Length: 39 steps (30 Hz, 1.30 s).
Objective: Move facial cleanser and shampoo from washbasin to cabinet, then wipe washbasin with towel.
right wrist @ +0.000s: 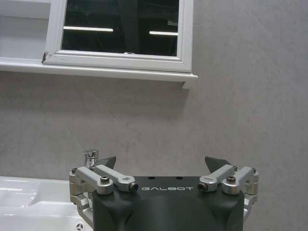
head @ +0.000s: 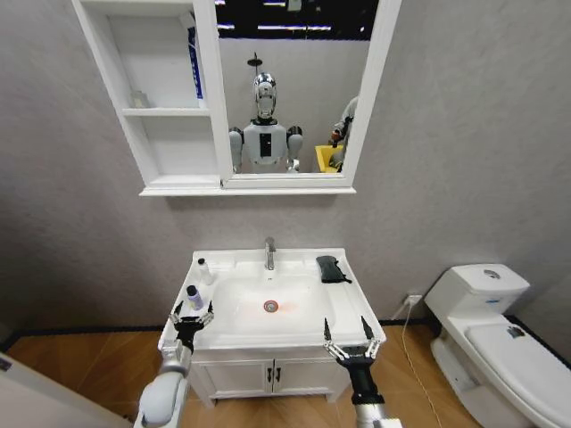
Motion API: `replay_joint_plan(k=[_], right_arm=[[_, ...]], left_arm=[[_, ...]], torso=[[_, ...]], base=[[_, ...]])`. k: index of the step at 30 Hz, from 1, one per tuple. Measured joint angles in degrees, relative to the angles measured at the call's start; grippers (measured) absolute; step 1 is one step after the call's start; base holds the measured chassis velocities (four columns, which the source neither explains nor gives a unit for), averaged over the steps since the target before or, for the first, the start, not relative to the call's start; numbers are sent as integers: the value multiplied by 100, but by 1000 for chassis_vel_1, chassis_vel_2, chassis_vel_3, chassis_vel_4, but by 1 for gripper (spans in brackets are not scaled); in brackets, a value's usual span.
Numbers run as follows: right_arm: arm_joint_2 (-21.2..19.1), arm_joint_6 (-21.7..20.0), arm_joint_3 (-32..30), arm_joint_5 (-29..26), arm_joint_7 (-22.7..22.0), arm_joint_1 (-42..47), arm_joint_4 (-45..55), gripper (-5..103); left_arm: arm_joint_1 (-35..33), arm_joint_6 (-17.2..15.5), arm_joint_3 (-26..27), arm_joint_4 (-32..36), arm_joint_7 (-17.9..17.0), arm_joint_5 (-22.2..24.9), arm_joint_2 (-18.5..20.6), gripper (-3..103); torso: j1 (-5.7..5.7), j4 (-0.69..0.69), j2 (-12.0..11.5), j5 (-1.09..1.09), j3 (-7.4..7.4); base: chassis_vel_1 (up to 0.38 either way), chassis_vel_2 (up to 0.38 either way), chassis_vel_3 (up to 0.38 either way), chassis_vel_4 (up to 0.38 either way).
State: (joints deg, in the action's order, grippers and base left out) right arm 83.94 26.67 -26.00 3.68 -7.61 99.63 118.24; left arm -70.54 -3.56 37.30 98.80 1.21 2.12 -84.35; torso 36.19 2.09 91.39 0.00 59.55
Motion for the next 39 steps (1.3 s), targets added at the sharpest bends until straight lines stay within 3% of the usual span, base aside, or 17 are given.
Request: replay_joint_plan(k=[11,20,22,23,29,35,37,38,39], right_arm=[[-38,38,-60,-101,-29,-19,-45,100],[-13,36,-55,-105,-86,1,-74,100],[-10,35,-55,-105,-93,0,-74,100],[-1,29,-49,-105,-96,-2,-74,100],[45,15,-23,-78,-97,-16,-74,100],[36,7,-24,-80,-97,-21,-80,100],[31,2,-22,-82,-97,-38,-102,100],[31,2,-22,-82,-97,-38,-102,100],[30,-4,-12,-82,-96,-47,-111,100]], left_arm=[[521,-24,47,-658,-43,82,-38,98],[604,-99,81,-783,-6,233,2,62],[592,-102,81,-760,0,245,12,62],[560,-117,82,-696,11,278,36,51],[388,-309,71,-343,43,598,186,43],[267,-617,55,459,65,1174,793,43],[349,-879,18,949,26,1642,1420,43],[349,-879,18,949,26,1642,1420,43],[447,-1086,6,1220,2,2040,1810,43]], torso=[[-1,0,0,0,0],[-1,0,0,-1,0],[-1,1,0,-1,0],[-1,0,0,-1,0],[-1,0,0,-1,0],[-2,1,0,-1,-1],[-2,1,0,-2,-1],[-2,1,0,-2,-1],[-2,1,0,-2,-1]], base=[[0,0,0,0],[0,0,0,0],[0,0,0,0],[0,0,0,0],[0,0,0,0],[0,0,0,0],[0,0,0,0],[0,0,0,0],[0,0,0,0]])
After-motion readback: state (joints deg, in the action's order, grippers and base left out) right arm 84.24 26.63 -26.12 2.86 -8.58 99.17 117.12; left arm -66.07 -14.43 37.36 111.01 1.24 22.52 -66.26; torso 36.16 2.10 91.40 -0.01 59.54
